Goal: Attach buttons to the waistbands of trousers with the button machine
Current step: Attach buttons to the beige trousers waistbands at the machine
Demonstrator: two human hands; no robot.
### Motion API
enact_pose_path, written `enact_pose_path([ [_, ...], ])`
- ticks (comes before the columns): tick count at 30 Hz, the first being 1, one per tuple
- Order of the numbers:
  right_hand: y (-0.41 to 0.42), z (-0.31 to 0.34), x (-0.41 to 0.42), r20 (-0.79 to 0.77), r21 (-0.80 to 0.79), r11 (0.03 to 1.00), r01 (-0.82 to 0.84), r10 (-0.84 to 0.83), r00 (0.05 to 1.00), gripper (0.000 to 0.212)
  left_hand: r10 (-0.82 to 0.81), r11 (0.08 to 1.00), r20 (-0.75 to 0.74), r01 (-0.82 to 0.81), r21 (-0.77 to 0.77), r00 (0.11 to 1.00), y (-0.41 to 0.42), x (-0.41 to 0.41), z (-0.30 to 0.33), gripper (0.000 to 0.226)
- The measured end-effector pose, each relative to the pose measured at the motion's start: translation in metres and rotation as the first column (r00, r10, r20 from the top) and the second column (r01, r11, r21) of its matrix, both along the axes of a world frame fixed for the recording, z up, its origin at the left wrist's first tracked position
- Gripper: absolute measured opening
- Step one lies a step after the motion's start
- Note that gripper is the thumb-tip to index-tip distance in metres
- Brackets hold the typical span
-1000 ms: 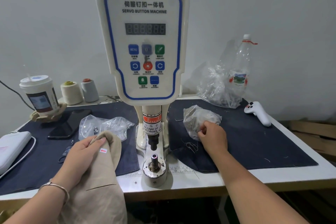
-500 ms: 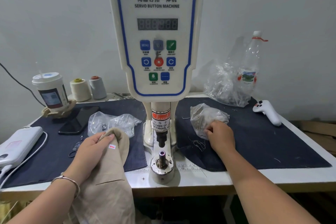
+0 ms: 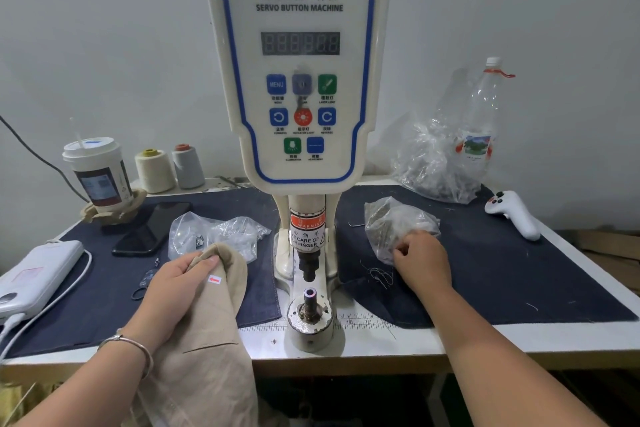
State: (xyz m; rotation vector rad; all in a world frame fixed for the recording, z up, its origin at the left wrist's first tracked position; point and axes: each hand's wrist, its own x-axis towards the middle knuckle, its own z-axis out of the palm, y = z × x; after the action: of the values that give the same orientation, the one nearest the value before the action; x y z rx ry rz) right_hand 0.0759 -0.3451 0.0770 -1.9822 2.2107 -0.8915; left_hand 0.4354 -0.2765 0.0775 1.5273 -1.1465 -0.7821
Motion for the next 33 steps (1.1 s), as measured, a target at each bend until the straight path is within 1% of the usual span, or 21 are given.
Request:
enact_pose_path([
  [4,-0.003,0.000,0.001,-0.113,0.002,1.000,0.009,-0.009,0.994,0.016,-0.003,1.000,-0.001,0.003,0.003,1.000,0.000,0.000,0.000,0.015],
  [6,-0.006,-0.001,0.001,-0.133,0.005,1.000,0.018,-0.017,0.991,0.017,-0.002,1.000,0.002,0.002,0.002,1.000,0.000,0.000,0.000,0.015],
  [8,-0.007,-0.002,0.002,-0.186,0.004,1.000,0.023,-0.022,0.982,0.020,0.002,1.000,0.014,-0.002,-0.003,1.000,0.000,0.000,0.000,0.016],
  [10,-0.007,-0.005,0.003,-0.251,-0.001,1.000,0.026,-0.025,0.968,0.023,0.006,1.000,0.021,-0.006,-0.004,1.000,0.000,0.000,0.001,0.017],
  [13,-0.007,-0.006,0.004,-0.306,-0.012,1.000,0.021,-0.024,0.952,0.023,0.015,1.000,0.027,-0.015,-0.005,1.000,0.001,-0.002,0.001,0.022],
  [16,-0.007,-0.005,0.004,-0.323,-0.004,1.000,0.027,-0.027,0.946,0.022,0.015,1.000,0.043,-0.015,-0.015,0.999,0.003,-0.003,0.001,0.027],
  [20,-0.002,0.001,0.007,-0.279,-0.021,0.998,0.060,-0.064,0.958,0.022,-0.014,1.000,0.030,0.014,-0.004,0.999,0.002,-0.003,0.003,0.026],
  [23,0.015,0.011,0.014,-0.153,-0.051,0.991,0.122,-0.128,0.980,0.021,-0.011,1.000,0.029,0.011,0.001,1.000,0.001,-0.001,0.002,0.024],
  [25,0.033,0.019,0.020,-0.025,-0.141,0.984,0.112,-0.117,0.993,0.020,-0.013,1.000,0.024,0.013,-0.005,1.000,0.000,0.000,0.001,0.022],
  [27,0.054,0.027,0.028,0.177,-0.239,0.970,0.052,-0.009,0.984,0.021,-0.019,1.000,0.015,0.019,-0.007,1.000,-0.001,0.000,0.001,0.021],
  [28,0.064,0.032,0.035,0.315,-0.242,0.970,0.012,0.066,0.947,0.021,-0.022,1.000,0.016,0.022,-0.006,1.000,-0.002,0.000,0.000,0.022],
  [29,0.074,0.039,0.043,0.474,-0.209,0.978,-0.026,0.124,0.872,0.021,-0.025,1.000,0.020,0.025,-0.005,0.999,-0.002,0.000,-0.001,0.025],
  [30,0.084,0.045,0.053,0.637,-0.147,0.987,-0.071,0.149,0.757,0.022,-0.027,1.000,0.023,0.027,-0.005,0.999,-0.003,0.001,-0.001,0.026],
  [31,0.093,0.048,0.064,0.777,-0.069,0.989,-0.133,0.137,0.615,0.024,-0.025,1.000,0.024,0.025,-0.006,0.999,-0.003,0.001,-0.002,0.026],
  [32,0.101,0.049,0.073,0.870,0.017,0.979,-0.203,0.086,0.485,0.026,-0.020,1.000,0.024,0.021,-0.008,1.000,-0.003,0.002,-0.003,0.026],
  [33,0.107,0.048,0.081,0.921,0.090,0.958,-0.272,0.023,0.388,0.026,-0.018,1.000,0.026,0.018,-0.010,0.999,-0.004,0.002,-0.003,0.025],
])
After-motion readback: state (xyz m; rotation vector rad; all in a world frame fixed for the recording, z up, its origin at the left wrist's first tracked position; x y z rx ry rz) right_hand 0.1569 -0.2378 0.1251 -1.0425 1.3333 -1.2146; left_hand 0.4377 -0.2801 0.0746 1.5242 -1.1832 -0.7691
